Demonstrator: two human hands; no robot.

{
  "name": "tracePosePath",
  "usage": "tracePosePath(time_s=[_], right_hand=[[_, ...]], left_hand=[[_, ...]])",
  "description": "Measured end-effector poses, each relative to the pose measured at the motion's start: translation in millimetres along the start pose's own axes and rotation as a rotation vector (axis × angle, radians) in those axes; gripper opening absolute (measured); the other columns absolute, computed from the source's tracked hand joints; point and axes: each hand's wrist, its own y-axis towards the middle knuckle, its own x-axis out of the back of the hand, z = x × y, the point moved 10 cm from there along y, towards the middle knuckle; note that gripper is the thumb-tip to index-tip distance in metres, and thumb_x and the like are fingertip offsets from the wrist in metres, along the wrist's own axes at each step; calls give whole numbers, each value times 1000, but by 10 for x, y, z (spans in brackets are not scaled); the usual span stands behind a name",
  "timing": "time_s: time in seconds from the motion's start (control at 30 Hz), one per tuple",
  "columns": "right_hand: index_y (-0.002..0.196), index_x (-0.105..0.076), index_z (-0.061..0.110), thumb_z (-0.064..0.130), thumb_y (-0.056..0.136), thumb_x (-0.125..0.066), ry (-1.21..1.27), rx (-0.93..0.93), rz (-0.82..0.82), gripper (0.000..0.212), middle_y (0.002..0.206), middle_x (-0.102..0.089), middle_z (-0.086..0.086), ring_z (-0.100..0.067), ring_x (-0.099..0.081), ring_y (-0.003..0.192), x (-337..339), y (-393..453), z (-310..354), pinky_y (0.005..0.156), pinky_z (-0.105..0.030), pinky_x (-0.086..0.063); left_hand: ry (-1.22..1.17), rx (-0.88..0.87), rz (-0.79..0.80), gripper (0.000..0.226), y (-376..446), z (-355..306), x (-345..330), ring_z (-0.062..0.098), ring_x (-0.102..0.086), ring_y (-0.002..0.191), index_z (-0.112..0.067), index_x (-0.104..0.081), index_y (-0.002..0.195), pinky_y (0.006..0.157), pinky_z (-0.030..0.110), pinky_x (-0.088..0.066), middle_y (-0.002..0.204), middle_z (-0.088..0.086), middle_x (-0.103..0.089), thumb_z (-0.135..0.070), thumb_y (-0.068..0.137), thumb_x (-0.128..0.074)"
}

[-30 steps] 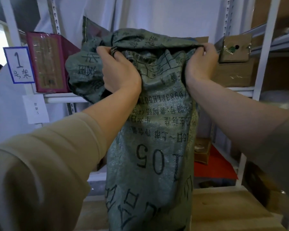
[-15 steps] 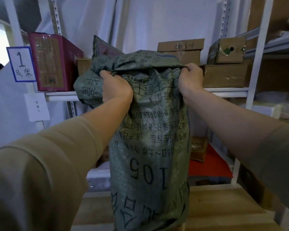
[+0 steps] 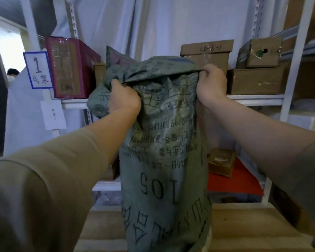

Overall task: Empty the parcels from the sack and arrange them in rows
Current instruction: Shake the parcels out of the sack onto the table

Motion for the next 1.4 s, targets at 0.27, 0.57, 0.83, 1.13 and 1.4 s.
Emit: tracePosePath(time_s=[0.27,0.57,0.83,1.13,1.4], right_hand=[[109,-65,8,8,101,-36,-47,-138,232,30,107,-64,-10,-30,-57,93,-315,-176,-343,76,-31,-42],[112,-67,10,21,102,-46,297,-290,432,26,105,-71,-8,-28,-67,96,-674,-509,-240,87,-39,-56],[78,-58,13,18,92,-45,387,-392,716,20,86,-62,-9,-28,-57,83,-924,-858,-68,75,-39,-43],[141,-42,15,48,70,-85,150,-305,618,89,135,-53,-3,-22,-55,120,-590,-825,-546,100,-38,-47],[158,-9,27,82,11,-81,-8,-254,765,173,159,-32,-3,-27,-31,145,-1085,-1009,-775,116,-47,-34]], left_hand=[[-38,89,293,16,-55,368,-213,28,-50,85,-4,-51,89,69,34,-38,77,10,-50,-11,100,-43],[-223,-38,826,95,-684,71,-501,14,-54,121,-19,-50,138,107,34,-40,134,-7,-57,-71,63,-75],[-321,-51,577,132,-556,166,-772,18,-58,122,-17,-39,142,107,42,-47,135,-3,-59,-57,30,-96],[-264,139,412,48,-410,445,-728,24,-65,100,-14,-63,130,94,34,-54,114,1,-69,-17,84,-77],[-455,199,506,27,-595,372,-650,10,-65,71,-5,-70,116,52,16,-52,91,3,-72,-9,90,-71]])
